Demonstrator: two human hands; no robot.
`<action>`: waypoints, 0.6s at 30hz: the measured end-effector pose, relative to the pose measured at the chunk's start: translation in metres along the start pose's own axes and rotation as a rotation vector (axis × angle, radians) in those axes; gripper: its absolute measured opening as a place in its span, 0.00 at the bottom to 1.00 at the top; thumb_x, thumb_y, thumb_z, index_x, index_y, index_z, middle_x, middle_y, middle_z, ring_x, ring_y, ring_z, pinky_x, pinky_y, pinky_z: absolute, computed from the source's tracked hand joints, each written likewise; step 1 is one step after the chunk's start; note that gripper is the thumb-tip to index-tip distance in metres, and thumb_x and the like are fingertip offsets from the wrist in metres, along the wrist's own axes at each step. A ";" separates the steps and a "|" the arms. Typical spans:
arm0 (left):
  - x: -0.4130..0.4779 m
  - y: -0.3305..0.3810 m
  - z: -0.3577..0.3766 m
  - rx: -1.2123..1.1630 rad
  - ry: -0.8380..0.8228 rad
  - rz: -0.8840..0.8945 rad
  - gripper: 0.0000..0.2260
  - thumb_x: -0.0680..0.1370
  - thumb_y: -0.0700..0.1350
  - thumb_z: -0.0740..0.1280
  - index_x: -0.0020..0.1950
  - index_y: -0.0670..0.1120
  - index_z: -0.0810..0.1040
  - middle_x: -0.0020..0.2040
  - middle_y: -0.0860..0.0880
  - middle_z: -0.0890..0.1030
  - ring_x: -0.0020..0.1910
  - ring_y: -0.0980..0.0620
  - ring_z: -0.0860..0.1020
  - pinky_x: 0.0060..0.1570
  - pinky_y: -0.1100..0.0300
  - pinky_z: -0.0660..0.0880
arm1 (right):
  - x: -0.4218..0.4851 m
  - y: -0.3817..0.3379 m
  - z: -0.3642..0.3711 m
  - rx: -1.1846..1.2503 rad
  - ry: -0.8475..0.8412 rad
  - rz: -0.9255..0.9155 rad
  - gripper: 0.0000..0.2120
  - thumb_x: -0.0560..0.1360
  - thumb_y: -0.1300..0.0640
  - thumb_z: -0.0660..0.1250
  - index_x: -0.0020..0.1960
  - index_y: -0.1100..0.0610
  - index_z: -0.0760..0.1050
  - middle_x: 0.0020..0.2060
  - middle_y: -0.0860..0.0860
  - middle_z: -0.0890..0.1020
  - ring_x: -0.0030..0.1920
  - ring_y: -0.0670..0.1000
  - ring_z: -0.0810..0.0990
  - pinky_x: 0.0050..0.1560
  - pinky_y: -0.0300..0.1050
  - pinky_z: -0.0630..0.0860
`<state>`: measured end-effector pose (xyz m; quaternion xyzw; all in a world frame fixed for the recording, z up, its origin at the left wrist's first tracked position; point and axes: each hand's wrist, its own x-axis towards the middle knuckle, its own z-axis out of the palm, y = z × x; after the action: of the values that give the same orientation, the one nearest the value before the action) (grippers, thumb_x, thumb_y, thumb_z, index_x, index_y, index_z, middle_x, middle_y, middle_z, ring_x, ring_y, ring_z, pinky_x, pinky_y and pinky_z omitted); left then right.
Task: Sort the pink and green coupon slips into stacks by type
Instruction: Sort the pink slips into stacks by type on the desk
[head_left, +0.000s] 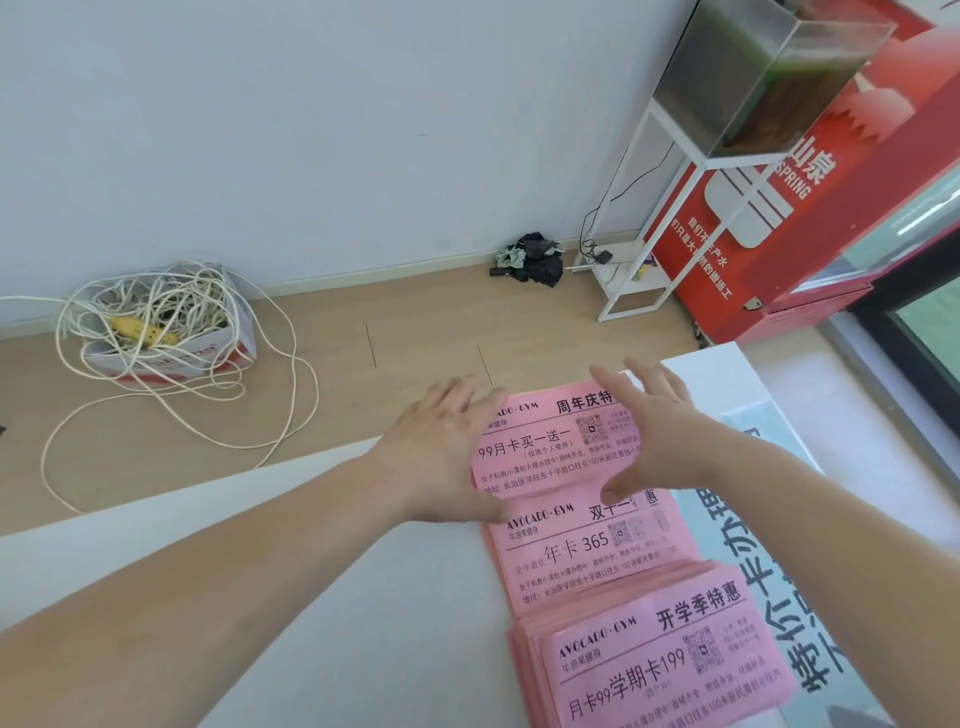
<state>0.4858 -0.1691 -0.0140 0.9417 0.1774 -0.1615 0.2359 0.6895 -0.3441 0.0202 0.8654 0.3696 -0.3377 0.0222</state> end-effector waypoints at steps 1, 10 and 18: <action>0.003 0.001 0.003 0.008 -0.012 -0.005 0.59 0.64 0.71 0.75 0.83 0.55 0.43 0.83 0.51 0.46 0.82 0.48 0.44 0.80 0.46 0.53 | 0.002 -0.003 0.001 -0.068 -0.001 -0.045 0.70 0.55 0.43 0.87 0.80 0.33 0.41 0.81 0.39 0.38 0.80 0.48 0.31 0.77 0.70 0.53; 0.020 0.016 0.017 0.069 0.080 0.033 0.55 0.66 0.65 0.75 0.83 0.55 0.45 0.79 0.48 0.56 0.77 0.46 0.55 0.75 0.47 0.62 | 0.026 -0.013 0.003 -0.319 0.003 -0.205 0.69 0.57 0.42 0.85 0.82 0.39 0.39 0.80 0.40 0.50 0.80 0.46 0.42 0.79 0.67 0.51; 0.023 0.011 0.025 -0.012 0.176 0.038 0.52 0.64 0.62 0.75 0.81 0.57 0.50 0.75 0.55 0.62 0.73 0.50 0.61 0.72 0.50 0.66 | 0.029 -0.008 0.006 -0.189 0.060 -0.253 0.62 0.57 0.45 0.85 0.80 0.40 0.51 0.73 0.39 0.58 0.76 0.47 0.53 0.75 0.56 0.65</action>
<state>0.5051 -0.1850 -0.0389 0.9541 0.1806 -0.0724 0.2279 0.6954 -0.3219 -0.0006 0.8158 0.5061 -0.2755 0.0500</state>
